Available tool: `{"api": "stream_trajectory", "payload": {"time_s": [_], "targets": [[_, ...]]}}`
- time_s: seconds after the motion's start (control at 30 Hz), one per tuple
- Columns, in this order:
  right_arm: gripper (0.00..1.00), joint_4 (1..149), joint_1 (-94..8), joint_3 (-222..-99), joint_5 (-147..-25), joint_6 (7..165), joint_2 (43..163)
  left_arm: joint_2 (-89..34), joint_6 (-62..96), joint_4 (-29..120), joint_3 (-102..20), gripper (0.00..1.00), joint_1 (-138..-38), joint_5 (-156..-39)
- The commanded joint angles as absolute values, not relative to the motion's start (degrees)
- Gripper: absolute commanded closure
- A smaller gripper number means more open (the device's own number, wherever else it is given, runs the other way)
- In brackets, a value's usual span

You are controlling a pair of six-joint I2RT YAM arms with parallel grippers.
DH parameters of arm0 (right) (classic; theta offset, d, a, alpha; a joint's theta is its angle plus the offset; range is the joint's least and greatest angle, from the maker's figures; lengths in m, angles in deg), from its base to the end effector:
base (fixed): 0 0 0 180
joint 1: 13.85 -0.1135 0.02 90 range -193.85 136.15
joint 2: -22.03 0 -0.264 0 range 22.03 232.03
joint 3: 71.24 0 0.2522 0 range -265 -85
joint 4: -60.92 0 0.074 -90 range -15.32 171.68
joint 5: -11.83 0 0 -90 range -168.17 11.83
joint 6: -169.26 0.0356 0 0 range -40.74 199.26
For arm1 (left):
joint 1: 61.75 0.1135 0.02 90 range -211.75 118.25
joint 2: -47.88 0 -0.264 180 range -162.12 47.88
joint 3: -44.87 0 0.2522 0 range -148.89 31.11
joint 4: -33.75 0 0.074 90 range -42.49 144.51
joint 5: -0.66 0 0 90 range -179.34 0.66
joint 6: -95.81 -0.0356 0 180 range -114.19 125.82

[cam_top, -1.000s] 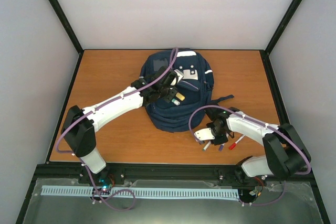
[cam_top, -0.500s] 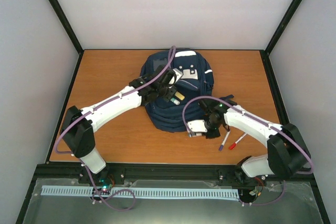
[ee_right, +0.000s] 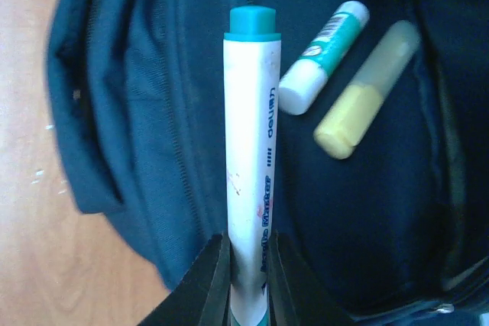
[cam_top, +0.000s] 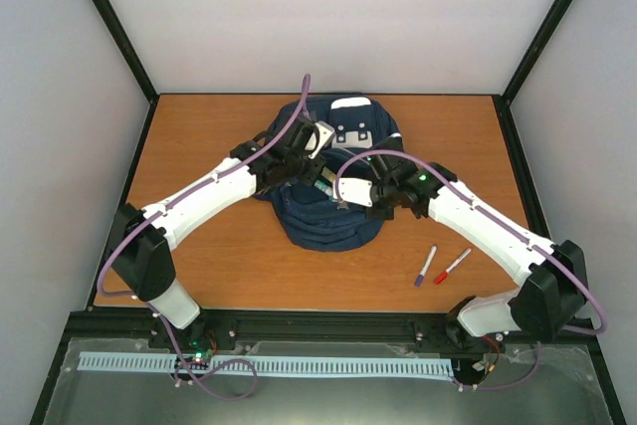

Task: Pack the student bag
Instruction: Place the stationery in the student bag.

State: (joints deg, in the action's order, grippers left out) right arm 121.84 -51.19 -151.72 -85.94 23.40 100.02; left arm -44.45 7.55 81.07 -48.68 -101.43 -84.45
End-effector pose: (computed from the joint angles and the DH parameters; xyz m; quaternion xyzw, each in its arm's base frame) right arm 0.2151 0.1702 0.2896 -0.7102 0.6463 0.0207 0.2784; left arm 0.2781 -0.2267 0.3038 0.2862 0.8815 -0.0951 0.3633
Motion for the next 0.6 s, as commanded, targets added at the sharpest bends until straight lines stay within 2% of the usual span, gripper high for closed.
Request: {"api": "stream_trajectory", "payload": {"time_s": [0.0, 0.33, 0.43, 0.57], "targets": [[0.94, 112.8, -54.1, -152.7, -75.2, 24.8, 102.3, -40.8, 10.3, 79.1, -51.9, 0.99, -100.9, -86.9], [0.93, 98.7, -58.3, -153.4, -59.7, 24.0, 110.0, -40.6, 10.3, 79.3, -52.0, 0.99, -100.9, -87.3], [0.78, 94.5, -58.3, -153.1, -56.3, 24.9, 111.4, -40.3, 10.3, 79.4, -51.7, 0.99, -100.8, -87.2], [0.70, 94.1, -58.3, -152.8, -57.0, 27.2, 110.5, -39.9, 10.3, 79.5, -51.6, 0.99, -100.8, -87.1]]}}
